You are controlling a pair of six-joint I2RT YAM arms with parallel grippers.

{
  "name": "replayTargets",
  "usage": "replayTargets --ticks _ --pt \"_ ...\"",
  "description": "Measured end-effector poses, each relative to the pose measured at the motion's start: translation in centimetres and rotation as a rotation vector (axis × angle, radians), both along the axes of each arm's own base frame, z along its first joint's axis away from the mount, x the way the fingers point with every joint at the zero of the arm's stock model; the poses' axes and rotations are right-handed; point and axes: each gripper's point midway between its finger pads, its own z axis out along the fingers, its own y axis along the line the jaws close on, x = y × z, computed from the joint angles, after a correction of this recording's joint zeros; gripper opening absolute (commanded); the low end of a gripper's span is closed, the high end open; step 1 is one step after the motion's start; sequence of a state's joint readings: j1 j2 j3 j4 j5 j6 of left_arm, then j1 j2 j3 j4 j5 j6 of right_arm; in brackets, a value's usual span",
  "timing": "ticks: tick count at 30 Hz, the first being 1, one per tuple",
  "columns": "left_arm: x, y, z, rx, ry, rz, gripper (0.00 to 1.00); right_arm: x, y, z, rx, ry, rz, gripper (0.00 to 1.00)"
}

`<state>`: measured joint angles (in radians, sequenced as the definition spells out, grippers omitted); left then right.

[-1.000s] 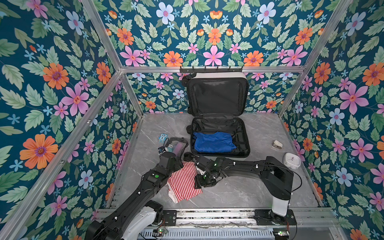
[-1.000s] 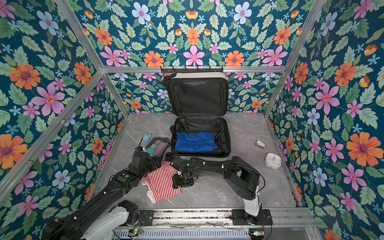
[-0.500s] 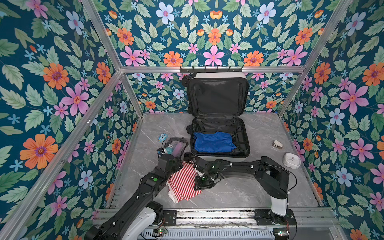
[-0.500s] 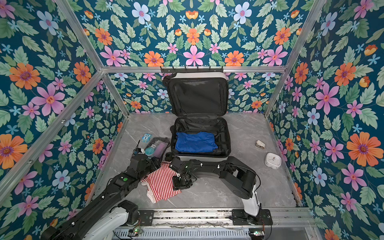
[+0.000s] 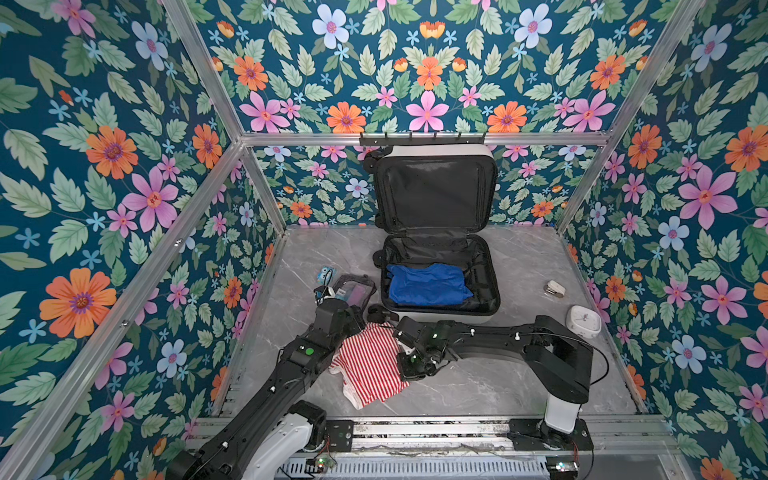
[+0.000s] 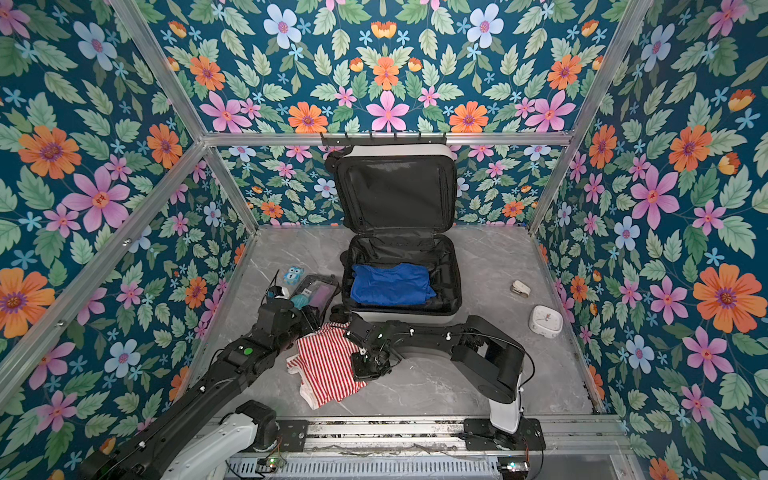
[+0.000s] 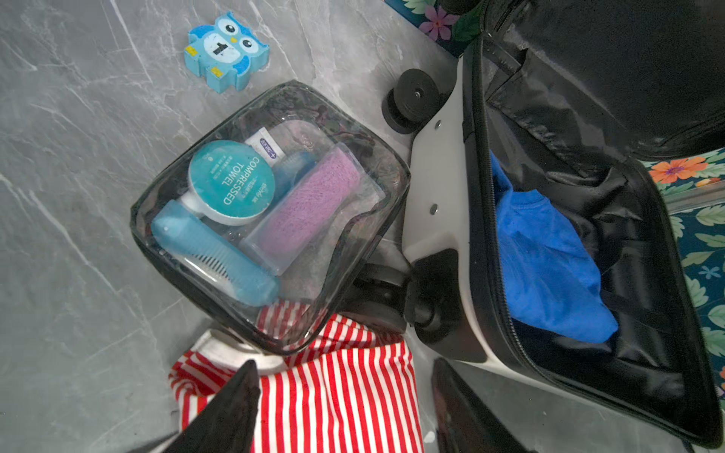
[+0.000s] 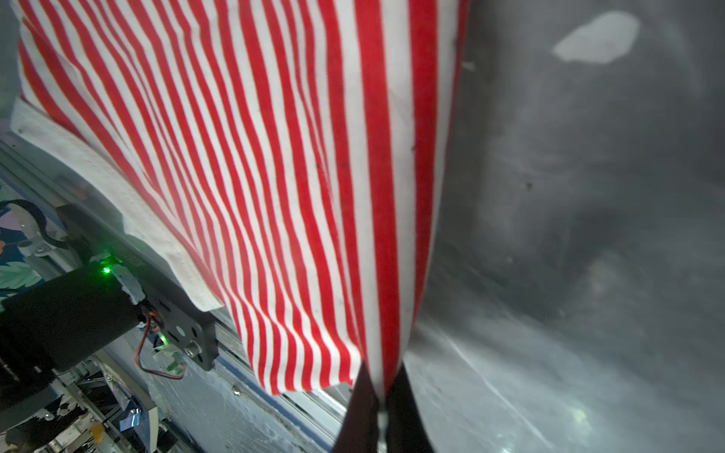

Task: Pack the luggage
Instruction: 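Move the left gripper toward the toiletry pouch while the right gripper reaches the striped cloth, then grasp the striped shirt's opposite edges with left and right grippers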

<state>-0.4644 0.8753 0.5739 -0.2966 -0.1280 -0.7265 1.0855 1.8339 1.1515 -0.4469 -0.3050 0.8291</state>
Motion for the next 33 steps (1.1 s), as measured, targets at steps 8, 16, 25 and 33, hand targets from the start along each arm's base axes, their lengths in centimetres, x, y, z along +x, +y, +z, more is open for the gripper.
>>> replayTargets --ticks 8,16,25,33 --pt "0.1 -3.0 -1.3 -0.011 0.039 -0.151 0.70 -0.6 -5.1 0.0 -0.106 -0.030 -0.021 0.00" --pt "-2.1 -8.4 -4.9 0.004 0.113 -0.359 0.68 0.3 -11.8 0.6 -0.169 -0.053 -0.116 0.00" --pt "-4.6 -11.7 -8.5 0.037 0.158 -0.490 0.57 2.2 -15.8 1.1 -0.219 -0.084 -0.195 0.16" --pt "-6.0 -12.7 -10.0 0.056 0.173 -0.546 0.41 2.6 -16.1 2.2 -0.198 -0.116 -0.223 0.71"
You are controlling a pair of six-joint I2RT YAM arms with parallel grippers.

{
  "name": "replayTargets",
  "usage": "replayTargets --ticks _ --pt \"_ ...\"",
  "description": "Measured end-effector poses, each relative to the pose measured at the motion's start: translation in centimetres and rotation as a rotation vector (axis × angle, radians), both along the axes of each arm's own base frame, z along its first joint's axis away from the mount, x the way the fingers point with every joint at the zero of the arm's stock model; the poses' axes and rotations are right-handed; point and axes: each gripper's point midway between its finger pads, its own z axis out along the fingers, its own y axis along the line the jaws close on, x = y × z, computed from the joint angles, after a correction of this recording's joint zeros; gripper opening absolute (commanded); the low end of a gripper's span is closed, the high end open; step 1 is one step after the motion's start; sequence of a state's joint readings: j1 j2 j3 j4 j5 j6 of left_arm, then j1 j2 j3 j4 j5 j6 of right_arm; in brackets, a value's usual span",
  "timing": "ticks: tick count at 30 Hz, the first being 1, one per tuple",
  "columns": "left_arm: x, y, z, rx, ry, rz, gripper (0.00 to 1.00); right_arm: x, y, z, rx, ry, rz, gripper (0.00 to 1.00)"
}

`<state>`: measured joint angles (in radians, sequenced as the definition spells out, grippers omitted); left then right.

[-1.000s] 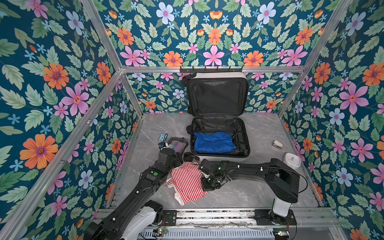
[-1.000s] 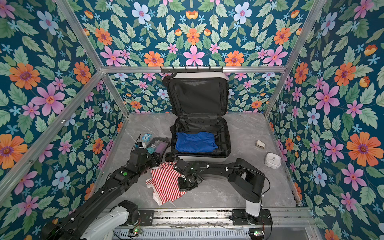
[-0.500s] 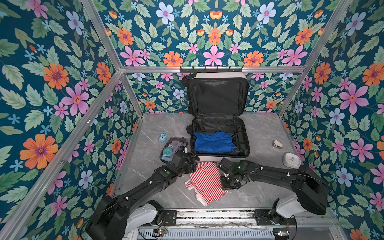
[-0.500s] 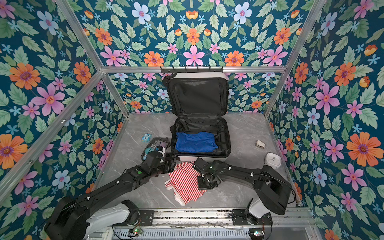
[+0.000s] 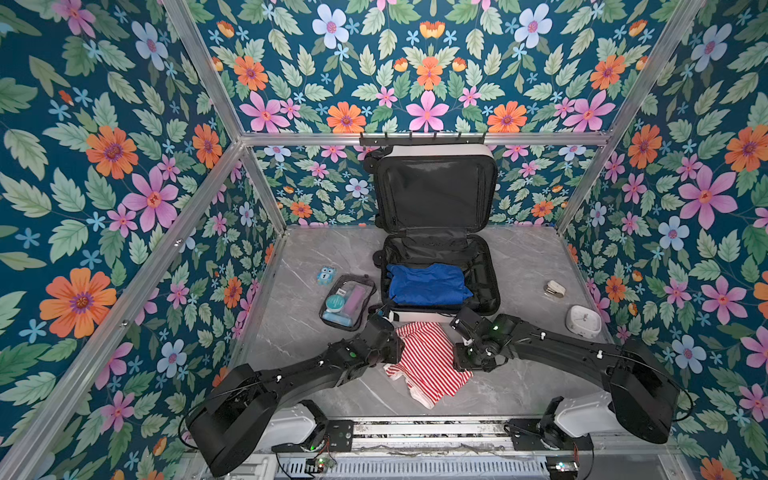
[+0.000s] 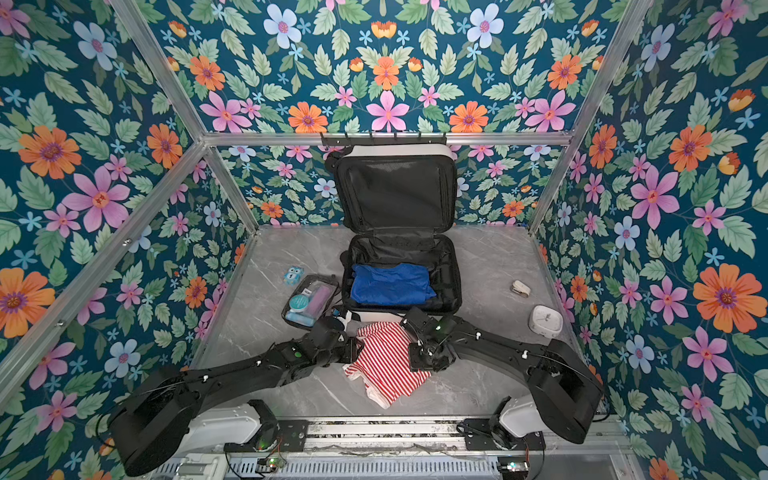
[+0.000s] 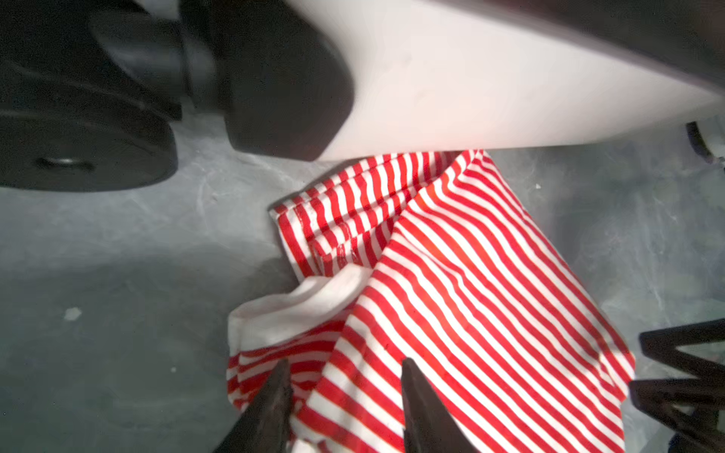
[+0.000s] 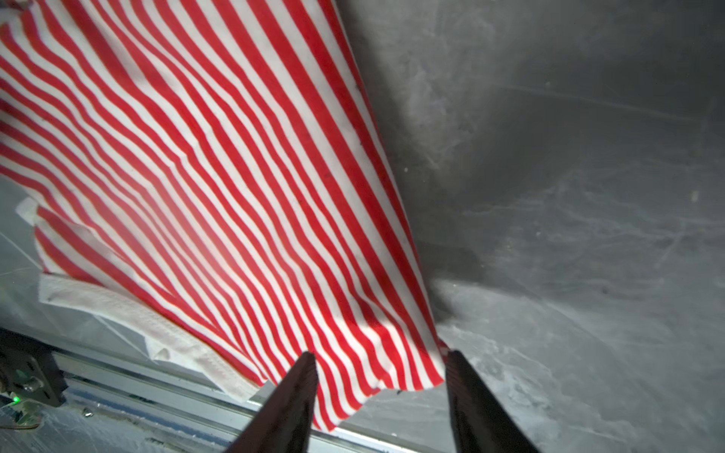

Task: Pack the luggage
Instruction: 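Grasp the striped shirt's opposite edges with left and right grippers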

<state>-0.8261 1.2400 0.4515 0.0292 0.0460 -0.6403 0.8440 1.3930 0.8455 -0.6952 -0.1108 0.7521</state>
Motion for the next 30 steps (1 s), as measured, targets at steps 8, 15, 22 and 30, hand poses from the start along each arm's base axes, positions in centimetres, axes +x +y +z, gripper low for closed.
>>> replayTargets --ticks 8,15,22,30 --pt "-2.6 0.1 -1.7 0.018 0.044 -0.053 0.26 0.0 -1.6 2.3 0.042 -0.061 -0.070 0.84" --pt "-5.7 -2.0 -1.7 -0.021 0.079 -0.142 0.27 -0.4 -4.2 2.1 0.119 -0.034 -0.200 0.88" --pt "-8.7 -6.0 2.1 -0.135 0.040 -0.297 0.61 -1.0 -5.0 2.1 0.183 -0.020 -0.256 0.92" --pt "-5.1 -5.0 6.1 -0.114 -0.097 -0.191 0.83 -1.5 -4.8 1.5 0.222 0.005 -0.298 0.86"
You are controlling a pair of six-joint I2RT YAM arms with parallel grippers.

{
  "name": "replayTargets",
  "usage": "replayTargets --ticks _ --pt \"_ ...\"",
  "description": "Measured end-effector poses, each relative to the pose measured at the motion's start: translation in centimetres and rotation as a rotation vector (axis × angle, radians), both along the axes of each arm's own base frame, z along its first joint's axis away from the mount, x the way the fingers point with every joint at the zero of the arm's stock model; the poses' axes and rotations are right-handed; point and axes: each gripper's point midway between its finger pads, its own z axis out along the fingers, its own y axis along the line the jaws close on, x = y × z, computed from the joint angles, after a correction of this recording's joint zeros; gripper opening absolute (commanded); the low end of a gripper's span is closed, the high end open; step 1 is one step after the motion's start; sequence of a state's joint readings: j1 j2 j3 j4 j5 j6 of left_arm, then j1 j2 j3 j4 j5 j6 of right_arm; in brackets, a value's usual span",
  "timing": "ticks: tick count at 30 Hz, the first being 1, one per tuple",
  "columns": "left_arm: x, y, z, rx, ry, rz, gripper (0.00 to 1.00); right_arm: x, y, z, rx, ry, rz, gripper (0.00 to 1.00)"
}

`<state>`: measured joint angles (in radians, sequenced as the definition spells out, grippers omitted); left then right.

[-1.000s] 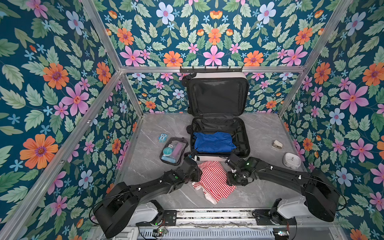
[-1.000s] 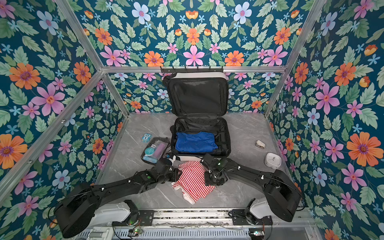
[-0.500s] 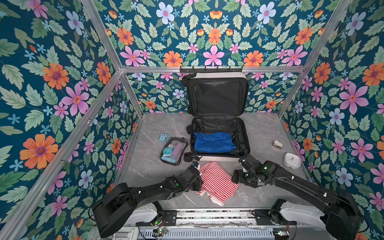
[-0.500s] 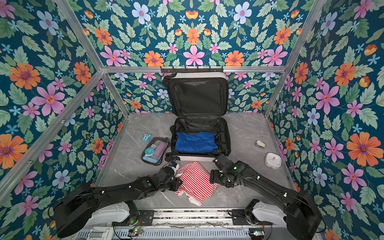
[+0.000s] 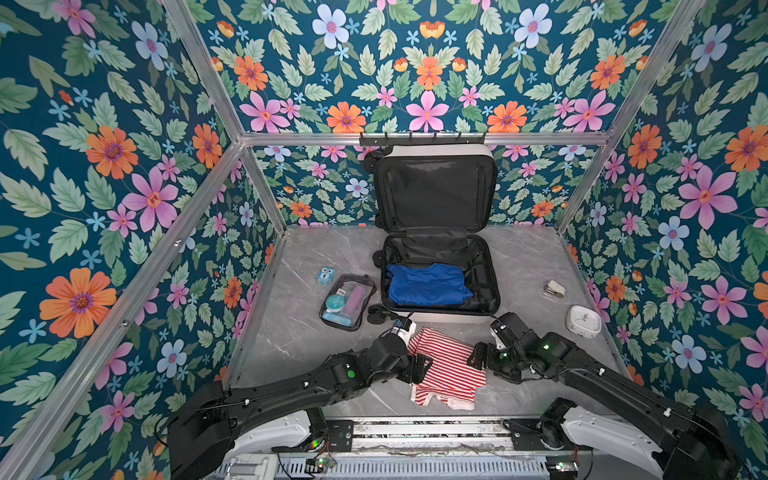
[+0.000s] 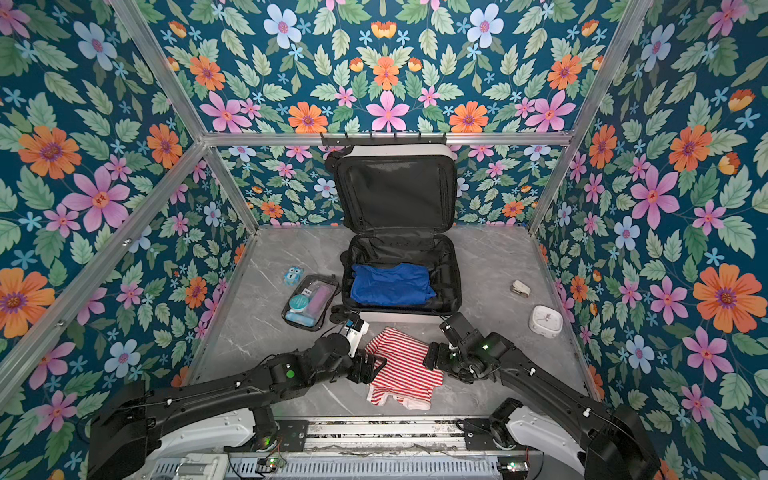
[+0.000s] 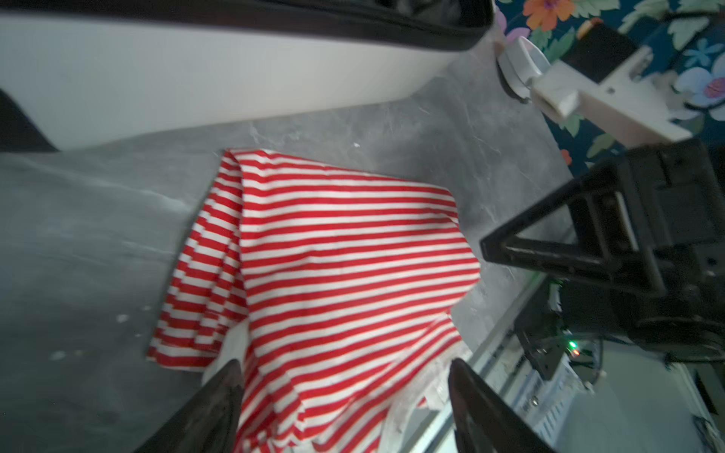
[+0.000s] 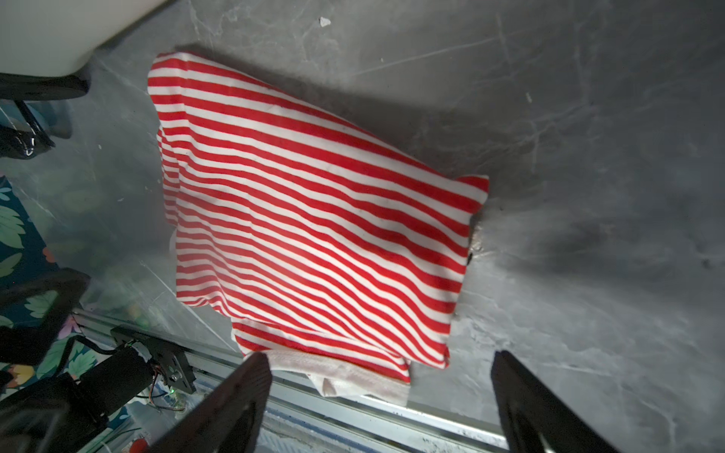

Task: Pack the luggage
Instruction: 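Grasp the striped shirt's opposite edges with left and right grippers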

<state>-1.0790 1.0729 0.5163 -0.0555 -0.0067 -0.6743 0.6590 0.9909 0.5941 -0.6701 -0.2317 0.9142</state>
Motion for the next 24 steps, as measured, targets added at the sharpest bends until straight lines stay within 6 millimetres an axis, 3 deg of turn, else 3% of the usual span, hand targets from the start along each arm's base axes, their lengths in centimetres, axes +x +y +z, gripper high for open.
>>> replayTargets --ticks 5,8,15,24 --pt "2.6 3.1 -3.8 0.121 0.053 0.106 0.82 -0.4 -0.1 -1.2 0.013 0.022 -0.033 0.84" --pt "2.7 4.0 -5.5 0.154 0.095 0.124 0.82 -0.8 -0.2 -2.1 0.023 0.041 -0.051 0.84" --pt "3.0 2.5 -5.9 0.103 0.108 0.089 0.80 -1.3 0.0 -4.2 0.055 0.079 -0.093 0.88" --pt "3.2 1.0 -7.7 0.095 0.126 0.041 0.72 0.0 2.1 -4.1 0.169 0.054 -0.104 0.84"
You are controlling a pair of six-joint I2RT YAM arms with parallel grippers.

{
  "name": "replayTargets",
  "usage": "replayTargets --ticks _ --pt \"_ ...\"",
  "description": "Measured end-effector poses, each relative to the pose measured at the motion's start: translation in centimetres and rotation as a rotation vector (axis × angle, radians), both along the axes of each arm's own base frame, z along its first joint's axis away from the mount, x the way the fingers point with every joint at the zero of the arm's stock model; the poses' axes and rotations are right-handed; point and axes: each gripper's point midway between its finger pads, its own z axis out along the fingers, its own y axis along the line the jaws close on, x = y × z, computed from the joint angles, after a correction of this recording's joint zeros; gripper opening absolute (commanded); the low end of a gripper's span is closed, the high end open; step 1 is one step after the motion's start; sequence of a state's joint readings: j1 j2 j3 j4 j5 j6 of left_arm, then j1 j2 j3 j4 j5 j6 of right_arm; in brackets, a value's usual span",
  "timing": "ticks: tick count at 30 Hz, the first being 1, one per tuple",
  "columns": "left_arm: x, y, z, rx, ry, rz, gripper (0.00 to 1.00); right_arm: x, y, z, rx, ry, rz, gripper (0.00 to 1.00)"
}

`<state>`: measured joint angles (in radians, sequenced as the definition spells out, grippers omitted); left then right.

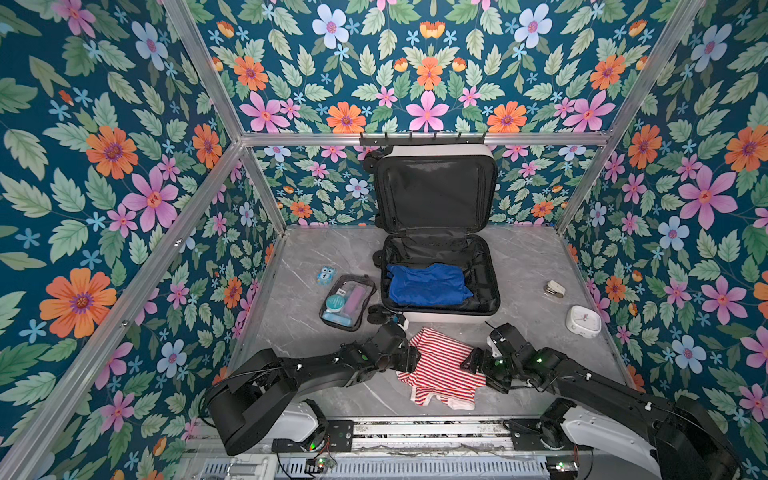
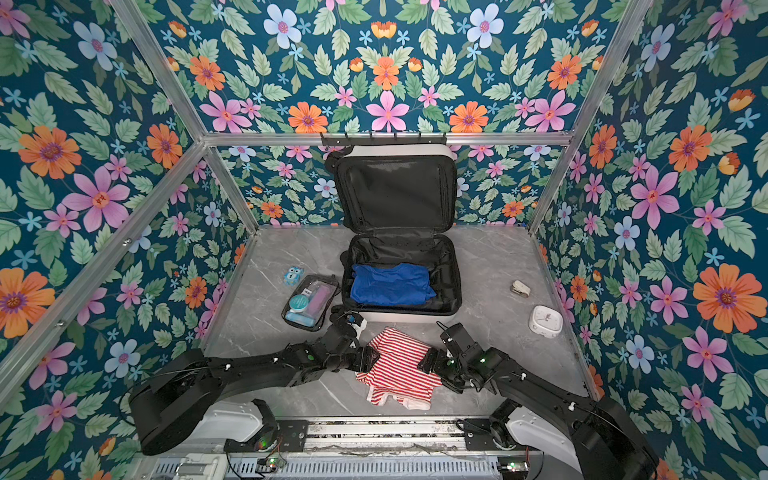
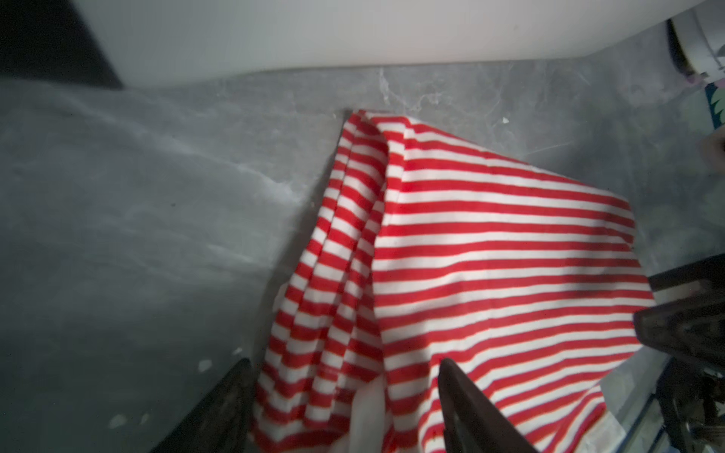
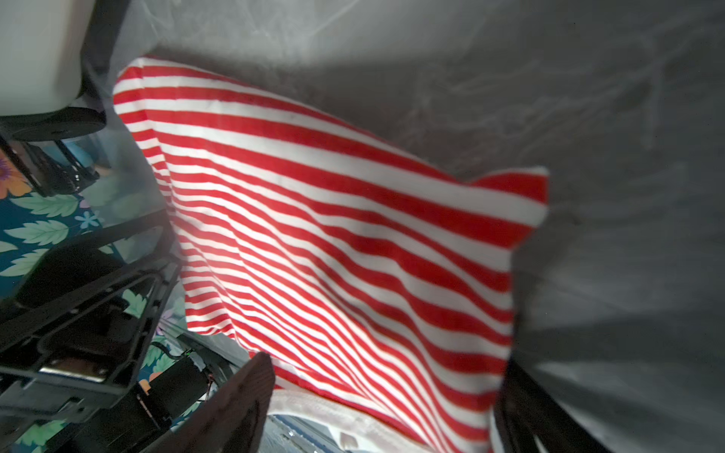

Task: Pack the luggage
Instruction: 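Grasp the striped shirt's opposite edges with left and right grippers, then lift the striped shirt with both grippers and carry it over the suitcase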

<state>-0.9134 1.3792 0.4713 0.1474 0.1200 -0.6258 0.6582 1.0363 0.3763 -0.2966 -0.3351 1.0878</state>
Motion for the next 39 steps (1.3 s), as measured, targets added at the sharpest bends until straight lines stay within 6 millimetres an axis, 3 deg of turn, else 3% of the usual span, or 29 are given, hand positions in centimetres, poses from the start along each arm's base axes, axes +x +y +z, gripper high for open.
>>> replayTargets --ticks 2,6,12,21,27,32,39 --pt "0.2 -0.4 0.0 -0.015 -0.005 -0.005 0.70 0.2 0.4 0.0 0.016 -0.003 0.001 0.81" --pt "0.3 -1.2 -0.2 -0.039 -0.008 -0.021 0.55 0.6 1.1 -0.1 0.041 -0.006 0.009 0.74" --pt "-1.2 -2.2 -0.5 -0.054 0.017 -0.080 0.34 1.0 1.6 -0.3 0.056 -0.010 0.011 0.60" --pt "-2.6 -2.6 -0.8 -0.057 0.073 -0.106 0.00 0.8 1.0 -0.9 0.026 0.011 -0.014 0.16" --pt "-2.5 -3.1 0.8 -0.076 0.064 -0.109 0.00 1.2 1.4 0.2 0.047 -0.008 -0.009 0.00" --pt "-2.1 -3.6 3.5 -0.106 0.026 -0.106 0.00 1.6 2.0 2.3 0.092 -0.053 -0.001 0.00" --pt "-1.5 -4.2 7.7 -0.129 -0.024 -0.106 0.00 2.0 2.5 7.1 0.151 -0.135 0.029 0.00"
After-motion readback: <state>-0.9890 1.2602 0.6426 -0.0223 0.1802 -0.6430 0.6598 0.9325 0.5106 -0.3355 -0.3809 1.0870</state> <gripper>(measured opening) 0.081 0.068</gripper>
